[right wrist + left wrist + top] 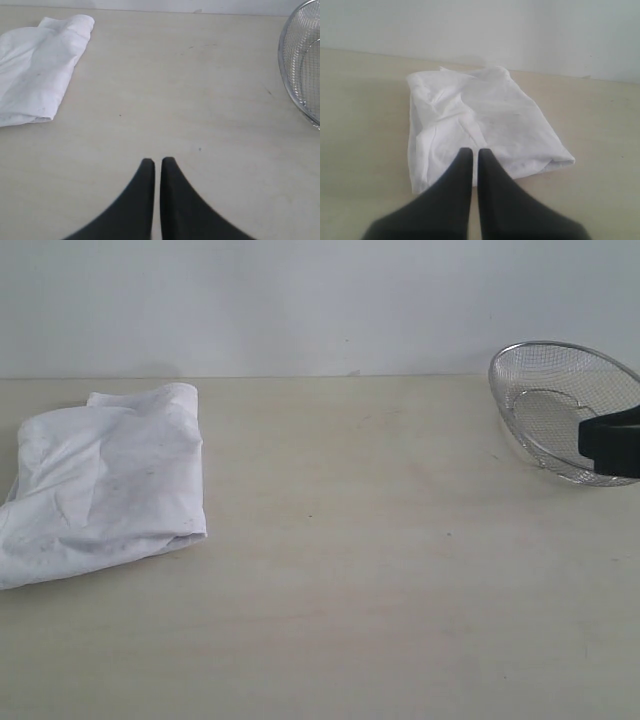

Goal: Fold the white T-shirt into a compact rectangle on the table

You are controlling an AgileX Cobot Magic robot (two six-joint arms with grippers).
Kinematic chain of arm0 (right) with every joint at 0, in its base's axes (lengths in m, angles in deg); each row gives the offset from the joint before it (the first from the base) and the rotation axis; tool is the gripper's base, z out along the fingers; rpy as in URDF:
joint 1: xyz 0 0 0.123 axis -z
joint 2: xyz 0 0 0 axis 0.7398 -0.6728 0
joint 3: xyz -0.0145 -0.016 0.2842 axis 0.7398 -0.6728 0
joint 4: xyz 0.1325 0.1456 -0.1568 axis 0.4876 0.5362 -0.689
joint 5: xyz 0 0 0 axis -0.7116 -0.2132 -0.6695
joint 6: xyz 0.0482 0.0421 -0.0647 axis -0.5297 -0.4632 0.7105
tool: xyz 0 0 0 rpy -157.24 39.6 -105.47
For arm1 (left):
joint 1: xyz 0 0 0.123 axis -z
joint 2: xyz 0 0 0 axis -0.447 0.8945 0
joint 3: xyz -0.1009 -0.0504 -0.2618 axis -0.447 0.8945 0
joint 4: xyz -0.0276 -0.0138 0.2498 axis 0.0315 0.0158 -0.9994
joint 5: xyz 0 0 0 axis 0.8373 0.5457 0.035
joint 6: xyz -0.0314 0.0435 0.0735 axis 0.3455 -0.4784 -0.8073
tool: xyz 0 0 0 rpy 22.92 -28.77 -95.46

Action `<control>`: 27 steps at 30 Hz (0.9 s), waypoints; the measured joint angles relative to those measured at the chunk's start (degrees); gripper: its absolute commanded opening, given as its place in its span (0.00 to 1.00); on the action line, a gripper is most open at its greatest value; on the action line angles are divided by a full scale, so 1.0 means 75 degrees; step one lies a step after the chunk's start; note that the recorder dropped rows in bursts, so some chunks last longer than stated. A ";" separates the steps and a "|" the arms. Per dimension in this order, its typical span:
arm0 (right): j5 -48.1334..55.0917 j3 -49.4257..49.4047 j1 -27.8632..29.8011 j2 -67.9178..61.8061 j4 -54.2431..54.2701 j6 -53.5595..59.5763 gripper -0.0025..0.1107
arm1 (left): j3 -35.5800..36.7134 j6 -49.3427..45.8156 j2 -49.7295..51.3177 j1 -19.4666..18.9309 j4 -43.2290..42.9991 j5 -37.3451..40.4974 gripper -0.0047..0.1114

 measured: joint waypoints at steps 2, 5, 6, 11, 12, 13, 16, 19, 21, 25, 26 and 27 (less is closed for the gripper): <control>-0.0035 -0.0062 0.0216 0.0433 -0.0253 0.0032 0.02 | 0.0000 0.0000 0.0000 0.0000 0.0000 0.0000 0.08; -0.0981 -0.0642 0.1037 0.1383 -0.0311 0.0032 0.02 | 0.0000 0.0000 0.0000 0.0000 -0.0006 0.0000 0.08; -0.1606 -0.1065 0.1287 0.1783 -0.0311 0.0032 0.02 | 0.0000 0.0000 0.0000 0.0000 -0.0006 0.0000 0.08; -0.3511 -0.2767 0.1785 0.3029 -0.0311 0.0032 0.02 | 0.0000 0.0000 0.0000 0.0000 -0.0006 0.0000 0.08; -0.3691 -0.3022 0.1785 0.3215 -0.0311 0.0032 0.02 | 0.0000 0.0000 0.0000 0.0000 -0.0006 0.0000 0.08; -0.3848 -0.3254 0.1785 0.3398 -0.0311 0.0032 0.02 | 0.0000 0.0000 0.0000 0.0000 -0.0006 0.0000 0.08; -0.3978 -0.3815 0.1785 0.3878 -0.0311 0.0048 0.02 | 0.0000 0.0000 0.0000 0.0000 -0.0006 0.0000 0.08; -0.4018 -0.4292 0.1926 0.4360 -0.0311 0.0061 0.02 | 0.0000 0.0000 0.0000 0.0000 -0.0006 0.0000 0.08; -0.4034 -0.4599 0.2050 0.4732 -0.0311 0.0063 0.02 | 0.0000 0.0000 0.0000 0.0000 -0.0006 0.0000 0.08; -0.4016 -0.4823 0.2342 0.5367 -0.0311 0.0094 0.02 | 0.0000 0.0000 0.0000 0.0000 -0.0006 0.0000 0.08; -0.3956 -0.4823 0.2403 0.5497 -0.0311 0.0110 0.02 | 0.0000 0.0000 0.0000 0.0000 -0.0006 0.0000 0.08; -0.3848 -0.4823 0.2454 0.5609 -0.0311 0.0120 0.02 | 0.0000 0.0000 0.0000 0.0000 -0.0006 0.0000 0.08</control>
